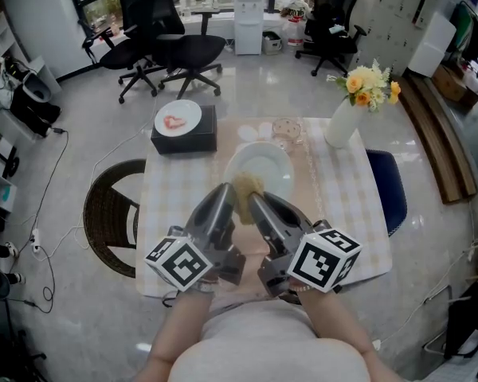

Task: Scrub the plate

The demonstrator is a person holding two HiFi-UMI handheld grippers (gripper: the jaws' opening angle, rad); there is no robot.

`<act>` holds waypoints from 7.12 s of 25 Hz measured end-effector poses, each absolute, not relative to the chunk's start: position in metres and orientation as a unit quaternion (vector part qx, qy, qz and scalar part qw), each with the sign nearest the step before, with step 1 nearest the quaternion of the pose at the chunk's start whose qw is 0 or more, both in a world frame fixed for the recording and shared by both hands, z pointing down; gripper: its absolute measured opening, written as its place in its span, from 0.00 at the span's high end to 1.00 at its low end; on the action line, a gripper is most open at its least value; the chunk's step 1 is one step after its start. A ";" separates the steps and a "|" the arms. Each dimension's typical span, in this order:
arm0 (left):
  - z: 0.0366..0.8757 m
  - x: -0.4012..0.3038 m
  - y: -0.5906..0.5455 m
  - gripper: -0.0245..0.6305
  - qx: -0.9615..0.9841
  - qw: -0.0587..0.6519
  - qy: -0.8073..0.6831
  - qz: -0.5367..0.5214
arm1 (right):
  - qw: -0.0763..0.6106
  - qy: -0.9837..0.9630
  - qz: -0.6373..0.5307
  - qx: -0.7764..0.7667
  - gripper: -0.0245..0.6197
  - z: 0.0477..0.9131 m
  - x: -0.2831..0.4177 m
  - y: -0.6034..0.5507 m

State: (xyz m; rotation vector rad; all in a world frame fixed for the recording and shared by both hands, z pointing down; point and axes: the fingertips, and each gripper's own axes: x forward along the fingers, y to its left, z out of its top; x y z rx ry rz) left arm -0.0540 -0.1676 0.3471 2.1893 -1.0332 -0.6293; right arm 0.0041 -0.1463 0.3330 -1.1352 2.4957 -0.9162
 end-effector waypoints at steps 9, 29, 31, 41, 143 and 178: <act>0.351 -0.053 -0.167 0.93 0.827 0.321 -0.395 -0.238 | 0.067 0.869 -0.259 -0.415 0.89 0.343 0.003 -0.149; 0.351 -0.054 -0.167 0.93 0.827 0.322 -0.392 -0.243 | -0.011 0.844 -0.172 -0.508 0.89 0.359 0.052 -0.159; 0.351 -0.055 -0.167 0.93 0.827 0.322 -0.391 -0.243 | -0.014 0.840 -0.168 -0.515 0.89 0.360 0.056 -0.162; 0.352 -0.056 -0.168 0.93 0.825 0.324 -0.394 -0.244 | -0.016 0.814 -0.153 -0.561 0.89 0.358 0.088 -0.172; 0.363 -0.052 -0.150 0.93 0.881 0.115 -0.448 -0.104 | -0.080 0.841 -0.096 -0.527 0.88 0.364 0.100 -0.179; 0.360 -0.016 -0.125 0.93 0.808 -0.488 -0.225 0.241 | -0.096 0.883 -0.100 -0.449 0.88 0.341 0.106 -0.157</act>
